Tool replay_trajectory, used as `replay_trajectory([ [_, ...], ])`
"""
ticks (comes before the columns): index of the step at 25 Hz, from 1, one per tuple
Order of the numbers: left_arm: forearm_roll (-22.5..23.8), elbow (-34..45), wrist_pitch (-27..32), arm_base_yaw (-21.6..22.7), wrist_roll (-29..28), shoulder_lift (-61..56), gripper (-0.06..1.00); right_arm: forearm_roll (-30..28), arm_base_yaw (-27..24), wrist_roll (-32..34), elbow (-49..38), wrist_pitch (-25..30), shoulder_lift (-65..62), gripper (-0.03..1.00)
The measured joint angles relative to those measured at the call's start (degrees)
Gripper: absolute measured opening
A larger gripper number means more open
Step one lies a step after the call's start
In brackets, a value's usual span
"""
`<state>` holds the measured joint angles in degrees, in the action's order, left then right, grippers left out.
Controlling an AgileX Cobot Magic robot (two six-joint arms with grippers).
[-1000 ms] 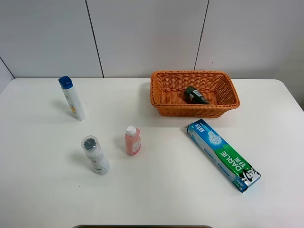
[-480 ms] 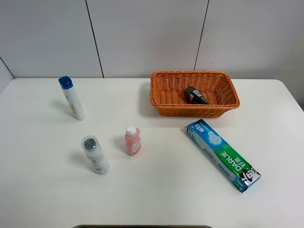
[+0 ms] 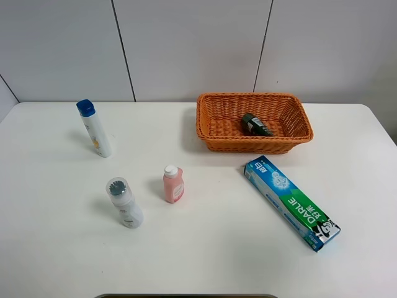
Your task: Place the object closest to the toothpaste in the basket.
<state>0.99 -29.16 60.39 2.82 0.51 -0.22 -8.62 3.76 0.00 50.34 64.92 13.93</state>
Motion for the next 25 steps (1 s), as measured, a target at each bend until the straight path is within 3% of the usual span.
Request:
replay_trajectory([
  [8,0.00,0.00,0.00,0.00,0.00,0.00,0.94,5.40,-3.39,0.00,-9.71,-0.22,-8.78,0.99],
  [25,0.00,0.00,0.00,0.00,0.00,0.00,0.94,5.83,-6.14,-0.41,-21.42,-4.05,-14.12,0.99],
])
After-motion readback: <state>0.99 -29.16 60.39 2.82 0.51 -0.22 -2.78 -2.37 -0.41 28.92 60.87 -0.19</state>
